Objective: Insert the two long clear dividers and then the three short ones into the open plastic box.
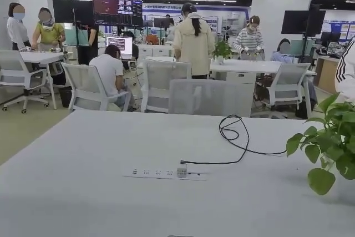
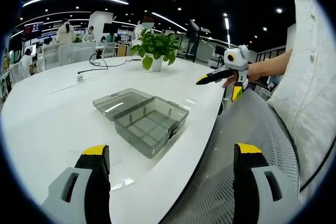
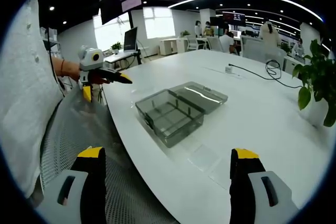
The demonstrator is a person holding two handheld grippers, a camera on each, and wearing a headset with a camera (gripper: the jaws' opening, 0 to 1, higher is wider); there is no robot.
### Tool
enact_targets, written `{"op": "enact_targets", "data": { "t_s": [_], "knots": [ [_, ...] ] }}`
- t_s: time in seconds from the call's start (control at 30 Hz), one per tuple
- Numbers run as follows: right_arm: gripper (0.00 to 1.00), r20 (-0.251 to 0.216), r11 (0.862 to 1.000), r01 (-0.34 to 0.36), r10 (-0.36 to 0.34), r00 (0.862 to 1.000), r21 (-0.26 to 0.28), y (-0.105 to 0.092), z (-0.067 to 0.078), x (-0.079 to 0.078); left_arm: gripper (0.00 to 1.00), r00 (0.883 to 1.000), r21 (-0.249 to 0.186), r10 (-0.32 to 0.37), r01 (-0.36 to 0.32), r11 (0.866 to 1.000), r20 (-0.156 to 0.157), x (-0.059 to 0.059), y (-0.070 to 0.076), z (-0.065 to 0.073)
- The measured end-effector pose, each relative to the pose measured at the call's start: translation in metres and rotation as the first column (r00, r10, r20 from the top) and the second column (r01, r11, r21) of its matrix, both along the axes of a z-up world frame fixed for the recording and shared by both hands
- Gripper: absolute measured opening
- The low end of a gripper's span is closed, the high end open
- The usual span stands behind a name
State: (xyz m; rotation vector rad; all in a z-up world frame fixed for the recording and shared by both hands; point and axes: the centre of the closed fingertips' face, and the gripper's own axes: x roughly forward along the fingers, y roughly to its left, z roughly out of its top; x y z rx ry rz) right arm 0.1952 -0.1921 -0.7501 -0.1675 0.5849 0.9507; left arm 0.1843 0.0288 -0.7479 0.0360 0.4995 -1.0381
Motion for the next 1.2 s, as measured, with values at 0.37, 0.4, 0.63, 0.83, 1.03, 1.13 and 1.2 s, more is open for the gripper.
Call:
{"op": "enact_targets", "data": {
  "t_s": [0.37, 0.4, 0.63, 0.83, 1.03, 1.13, 1.2],
  "knots": [
    [0.99, 0.002, 1.0, -0.001, 0.001, 1.0, -0.003, 0.0, 0.0, 0.001, 1.0, 1.0, -0.004, 0.005, -0.005, 1.0, -0.008, 0.004, 0.003, 0.0],
    [0.99, 0.0, 1.0, 0.0, 0.0, 1.0, -0.003, 0.0, 0.0, 0.002, 1.0, 1.0, -0.002, 0.008, -0.008, 1.0, -0.008, 0.005, 0.004, 0.0],
    [0.98, 0.001, 1.0, 0.004, -0.004, 1.0, 0.005, 0.0, 0.0, 0.004, 1.0, 0.998, 0.002, 0.056, -0.055, 0.998, -0.013, 0.019, 0.022, 0.002],
    [0.98, -0.003, 1.0, 0.005, -0.005, 1.0, 0.007, 0.001, -0.002, 0.003, 1.0, 0.994, 0.024, 0.103, -0.102, 0.994, -0.024, 0.033, 0.04, 0.0],
    [0.97, 0.001, 1.0, 0.012, -0.012, 1.0, 0.011, 0.002, -0.001, 0.005, 1.0, 0.986, 0.061, 0.162, -0.16, 0.985, -0.04, 0.05, 0.063, -0.007],
    [0.97, 0.0, 1.0, 0.014, -0.014, 1.0, 0.013, 0.002, -0.001, 0.005, 1.0, 0.98, 0.066, 0.195, -0.191, 0.979, -0.051, 0.058, 0.072, -0.008],
    [0.96, 0.0, 1.0, 0.02, -0.02, 1.0, 0.016, 0.001, -0.001, 0.006, 1.0, 0.977, 0.076, 0.209, -0.205, 0.976, -0.052, 0.063, 0.078, -0.01]
  ]
}}
